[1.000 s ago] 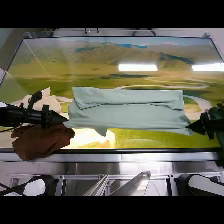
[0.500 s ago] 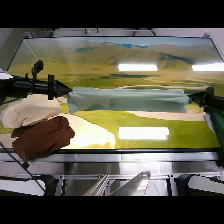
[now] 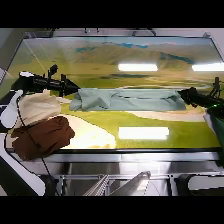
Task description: Fold the shirts.
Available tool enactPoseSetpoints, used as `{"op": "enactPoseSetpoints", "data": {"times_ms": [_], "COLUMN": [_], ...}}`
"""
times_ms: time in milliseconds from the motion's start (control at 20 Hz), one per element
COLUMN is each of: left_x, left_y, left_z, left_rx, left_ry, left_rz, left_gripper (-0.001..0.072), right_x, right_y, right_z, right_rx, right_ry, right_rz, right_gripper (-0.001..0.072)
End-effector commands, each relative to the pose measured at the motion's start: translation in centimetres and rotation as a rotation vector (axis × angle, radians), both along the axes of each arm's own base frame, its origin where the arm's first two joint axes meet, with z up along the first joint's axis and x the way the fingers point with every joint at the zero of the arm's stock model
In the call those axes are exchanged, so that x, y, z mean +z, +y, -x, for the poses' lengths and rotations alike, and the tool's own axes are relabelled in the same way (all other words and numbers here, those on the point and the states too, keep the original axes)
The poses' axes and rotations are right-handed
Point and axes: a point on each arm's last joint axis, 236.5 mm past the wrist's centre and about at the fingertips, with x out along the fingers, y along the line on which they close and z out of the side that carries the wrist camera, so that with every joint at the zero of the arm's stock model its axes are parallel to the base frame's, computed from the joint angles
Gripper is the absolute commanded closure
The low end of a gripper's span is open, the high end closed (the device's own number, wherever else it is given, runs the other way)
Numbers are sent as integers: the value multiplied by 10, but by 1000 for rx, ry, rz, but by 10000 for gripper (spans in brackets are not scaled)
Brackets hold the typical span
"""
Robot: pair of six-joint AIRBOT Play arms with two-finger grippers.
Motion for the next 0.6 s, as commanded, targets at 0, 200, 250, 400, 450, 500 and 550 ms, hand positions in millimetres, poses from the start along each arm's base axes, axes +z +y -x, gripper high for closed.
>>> {"op": "enactPoseSetpoints", "data": {"times_ms": [0,200,250,400,450,500,550], "left_x": [17,69,78,89,85,80,73], "left_y": [3,4,0,-15,-23,-33,-44], "left_z": [-12,-27,-30,-31,-29,-23,-17], "left_rx": [-39,-88,-94,-96,-94,-112,-135], "left_ry": [-35,-174,-194,-223,-211,-190,-169], "left_rz": [17,-4,-9,-17,-17,-11,-8], "left_gripper": [357,359,359,360,359,359,360], "right_x": [-3,-18,-24,-40,-46,-51,-50], "right_y": [-24,-49,-49,-33,-25,-14,-5], "right_z": [0,15,19,27,30,31,28], "right_rx": [33,24,26,66,90,108,119], "right_ry": [28,193,216,269,286,304,302], "right_rz": [100,177,180,114,95,62,45], "right_gripper": [391,70,70,73,76,100,157]}}
